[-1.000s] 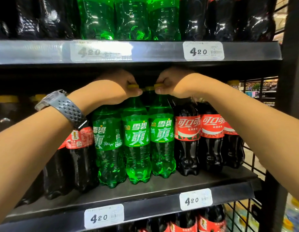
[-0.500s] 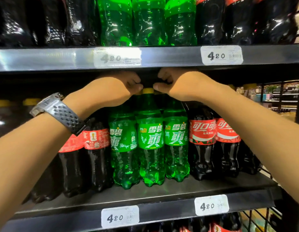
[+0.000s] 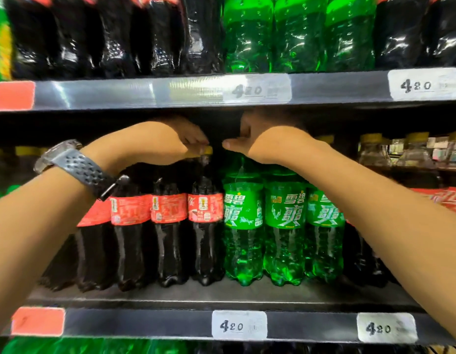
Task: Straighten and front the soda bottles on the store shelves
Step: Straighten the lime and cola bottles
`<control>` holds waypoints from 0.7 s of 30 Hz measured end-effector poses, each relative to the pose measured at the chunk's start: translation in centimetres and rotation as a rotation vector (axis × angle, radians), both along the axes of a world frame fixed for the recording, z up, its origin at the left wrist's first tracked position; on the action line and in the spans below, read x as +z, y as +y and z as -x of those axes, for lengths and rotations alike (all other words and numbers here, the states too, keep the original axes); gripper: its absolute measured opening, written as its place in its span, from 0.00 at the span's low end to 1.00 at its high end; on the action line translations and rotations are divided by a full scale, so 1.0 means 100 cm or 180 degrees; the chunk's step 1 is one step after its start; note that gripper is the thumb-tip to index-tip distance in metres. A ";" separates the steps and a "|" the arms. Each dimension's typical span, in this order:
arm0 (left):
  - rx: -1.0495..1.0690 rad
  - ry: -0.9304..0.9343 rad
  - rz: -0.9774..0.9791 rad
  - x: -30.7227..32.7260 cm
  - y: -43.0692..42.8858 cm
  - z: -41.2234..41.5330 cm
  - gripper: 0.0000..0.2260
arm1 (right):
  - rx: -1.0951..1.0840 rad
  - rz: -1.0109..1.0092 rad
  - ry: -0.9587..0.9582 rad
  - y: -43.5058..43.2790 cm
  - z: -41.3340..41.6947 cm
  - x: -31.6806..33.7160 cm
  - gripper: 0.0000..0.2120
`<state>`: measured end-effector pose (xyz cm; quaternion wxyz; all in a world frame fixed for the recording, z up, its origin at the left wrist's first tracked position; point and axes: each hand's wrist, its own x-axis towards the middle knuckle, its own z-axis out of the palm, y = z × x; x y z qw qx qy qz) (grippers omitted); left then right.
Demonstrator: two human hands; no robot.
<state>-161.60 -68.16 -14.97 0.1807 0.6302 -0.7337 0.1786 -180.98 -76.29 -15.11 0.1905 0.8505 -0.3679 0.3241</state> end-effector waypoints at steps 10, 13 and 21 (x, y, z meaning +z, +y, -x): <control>-0.0233 0.0211 0.0129 -0.011 -0.009 -0.012 0.13 | 0.0255 -0.0218 -0.0040 -0.005 -0.001 0.001 0.21; -0.0225 0.0174 0.0128 -0.009 -0.007 -0.006 0.10 | 0.0379 -0.0378 0.0008 -0.006 0.001 0.003 0.18; 0.0086 0.0186 0.0248 -0.009 0.000 0.015 0.11 | 0.0316 -0.0396 -0.0056 -0.004 0.001 -0.001 0.18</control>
